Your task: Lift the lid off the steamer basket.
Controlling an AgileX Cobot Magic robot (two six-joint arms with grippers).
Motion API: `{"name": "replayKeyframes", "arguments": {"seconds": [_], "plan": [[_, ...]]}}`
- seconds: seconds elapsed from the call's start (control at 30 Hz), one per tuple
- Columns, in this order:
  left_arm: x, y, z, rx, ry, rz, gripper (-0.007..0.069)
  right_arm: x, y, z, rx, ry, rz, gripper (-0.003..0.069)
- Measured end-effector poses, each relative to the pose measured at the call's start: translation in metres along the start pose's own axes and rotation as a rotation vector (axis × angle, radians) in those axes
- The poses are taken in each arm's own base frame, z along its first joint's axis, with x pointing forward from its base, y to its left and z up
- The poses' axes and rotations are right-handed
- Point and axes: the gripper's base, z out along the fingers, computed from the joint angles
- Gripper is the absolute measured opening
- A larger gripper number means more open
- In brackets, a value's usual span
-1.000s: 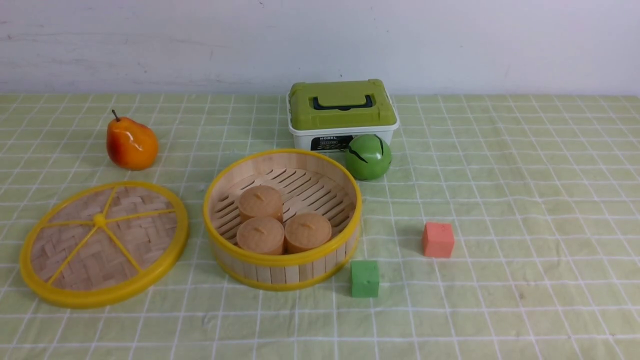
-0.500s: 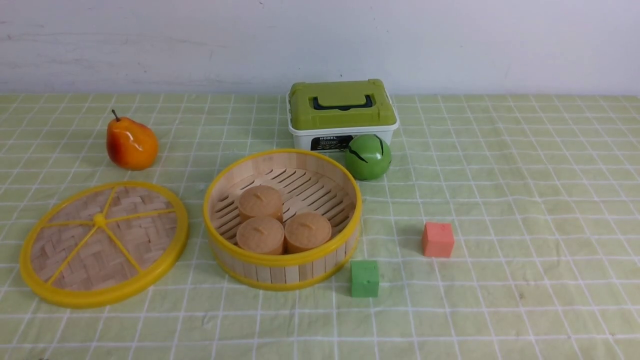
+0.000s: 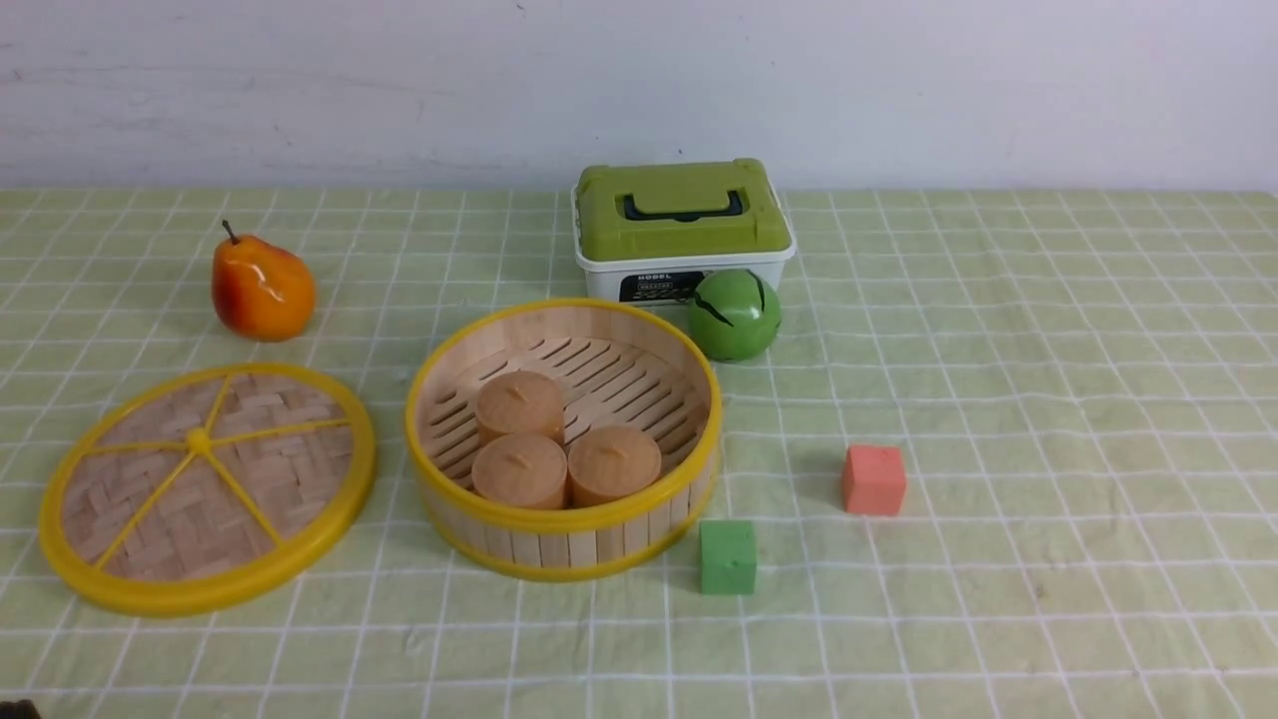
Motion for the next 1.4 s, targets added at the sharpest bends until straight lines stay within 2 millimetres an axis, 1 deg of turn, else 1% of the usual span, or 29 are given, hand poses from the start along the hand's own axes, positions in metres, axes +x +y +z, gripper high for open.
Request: {"name": "replayKeyframes", "arguments": {"seconds": [0.07, 0.17, 0.23, 0.37, 0.7, 1.4], "plan": [[0.001, 0.002, 0.000, -0.025, 0.005, -0.015, -0.0013, 0.000, 0.000, 0.000, 0.000, 0.000, 0.000, 0.0241], [0.017, 0.010, 0.004, -0.079, 0.066, -0.049, -0.0013, 0.000, 0.000, 0.000, 0.000, 0.000, 0.000, 0.0241], [0.023, 0.011, 0.004, -0.087, 0.097, -0.054, -0.0013, 0.000, 0.000, 0.000, 0.000, 0.000, 0.000, 0.0241], [0.028, 0.011, 0.005, -0.078, 0.145, 0.001, -0.0013, 0.000, 0.000, 0.000, 0.000, 0.000, 0.000, 0.0241], [0.029, 0.010, 0.005, -0.061, 0.155, 0.090, -0.0013, 0.000, 0.000, 0.000, 0.000, 0.000, 0.000, 0.0241], [0.029, 0.010, 0.005, -0.060, 0.156, 0.098, -0.0012, 0.000, 0.000, 0.000, 0.000, 0.000, 0.000, 0.0241]]}}
